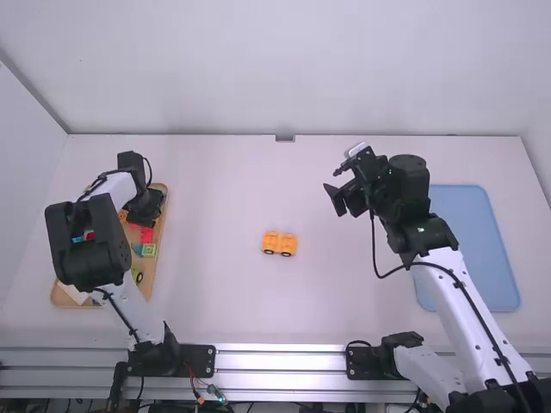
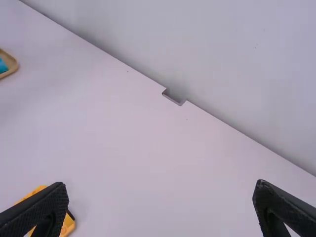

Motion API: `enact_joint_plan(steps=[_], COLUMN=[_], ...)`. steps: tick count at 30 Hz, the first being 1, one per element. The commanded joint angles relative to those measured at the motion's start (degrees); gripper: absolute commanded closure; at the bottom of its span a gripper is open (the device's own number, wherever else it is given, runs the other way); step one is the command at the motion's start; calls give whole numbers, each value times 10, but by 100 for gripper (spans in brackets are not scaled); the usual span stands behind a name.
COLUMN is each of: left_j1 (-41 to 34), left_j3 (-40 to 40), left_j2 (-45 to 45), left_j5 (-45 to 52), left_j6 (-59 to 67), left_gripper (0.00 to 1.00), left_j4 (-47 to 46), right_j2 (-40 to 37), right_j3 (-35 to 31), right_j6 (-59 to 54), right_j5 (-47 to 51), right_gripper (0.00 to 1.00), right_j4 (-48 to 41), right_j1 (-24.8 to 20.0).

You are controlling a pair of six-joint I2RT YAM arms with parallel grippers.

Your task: Assemble lego blocks to make yellow taxi

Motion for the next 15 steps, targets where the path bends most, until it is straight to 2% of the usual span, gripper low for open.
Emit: enact_joint_plan(steps=[1, 10, 15], left_j1=[-3, -2, -3], left_j3=[-11, -11, -13], left_j2=[6, 7, 7], left_j5=[0, -16, -30], left_j6=[-6, -30, -32], left_gripper=[51, 52, 45], left_j4=[3, -1, -1], right_j2=[4, 4, 4], right_j3=[21, 21, 21], right_j6=[5, 5, 5], right_j5=[-3, -3, -3], right_gripper=[2, 1, 1], right_j4=[1, 1, -1], right_j1=[0, 0, 0])
